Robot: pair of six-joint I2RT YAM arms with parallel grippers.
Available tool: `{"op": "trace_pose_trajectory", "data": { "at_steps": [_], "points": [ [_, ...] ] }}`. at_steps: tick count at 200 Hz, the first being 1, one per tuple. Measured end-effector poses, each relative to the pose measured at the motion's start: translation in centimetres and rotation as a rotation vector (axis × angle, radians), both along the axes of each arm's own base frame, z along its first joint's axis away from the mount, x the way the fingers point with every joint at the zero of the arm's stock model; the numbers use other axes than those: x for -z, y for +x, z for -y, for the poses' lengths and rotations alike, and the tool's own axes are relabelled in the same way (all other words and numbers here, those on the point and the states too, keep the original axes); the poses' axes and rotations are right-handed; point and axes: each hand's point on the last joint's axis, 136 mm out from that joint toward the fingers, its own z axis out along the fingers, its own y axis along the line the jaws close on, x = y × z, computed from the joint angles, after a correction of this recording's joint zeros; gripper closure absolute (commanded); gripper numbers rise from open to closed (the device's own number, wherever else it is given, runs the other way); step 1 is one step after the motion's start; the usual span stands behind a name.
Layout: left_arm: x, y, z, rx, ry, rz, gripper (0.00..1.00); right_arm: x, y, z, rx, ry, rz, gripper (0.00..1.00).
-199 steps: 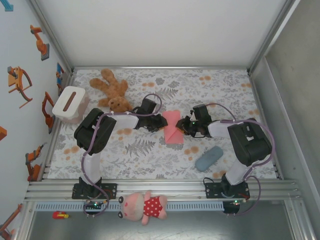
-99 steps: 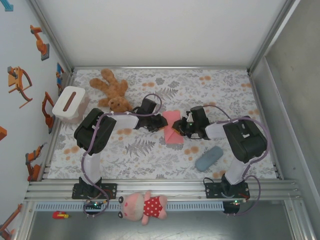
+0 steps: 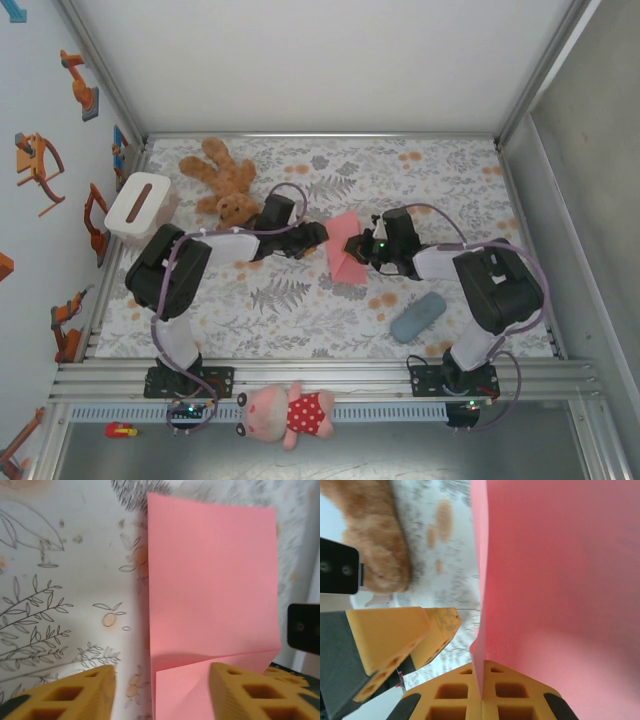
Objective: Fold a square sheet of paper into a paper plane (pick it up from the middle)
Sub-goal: Turn over the paper at the center of the table.
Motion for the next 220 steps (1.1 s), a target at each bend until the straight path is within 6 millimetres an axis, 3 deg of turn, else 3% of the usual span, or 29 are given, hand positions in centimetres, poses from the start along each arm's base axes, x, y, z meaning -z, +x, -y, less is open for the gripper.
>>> {"op": "trace_pose_trajectory", "data": {
  "at_steps": [22,53,97,122,220],
  "points": [
    [-3.8,0.8,-0.9,-0.017,-0.056,0.088,0.15,-3.5,1.0,0.0,0.002,0.045,0.105,1.00],
    [-8.7,0.7,-0.9,-0.011,-0.176,0.196,0.05,-8.3,2.3,-0.4,-0.012,0.121,0.230,1.00],
    [-10.6,0.0,0.1,0.003,-0.319,0.185,0.03,-12.4,2.7,-1.5,-0.048,0.234,0.302,1.00],
    [-11.3,-0.1,1.2,0.022,-0.401,0.166,0.12,-13.6,2.6,-1.8,-0.065,0.274,0.317,1.00],
    [-11.7,-0.6,2.3,0.097,-0.463,0.146,0.49,-13.9,3.2,-0.8,-0.035,0.297,0.299,1.00]
  ]
}}
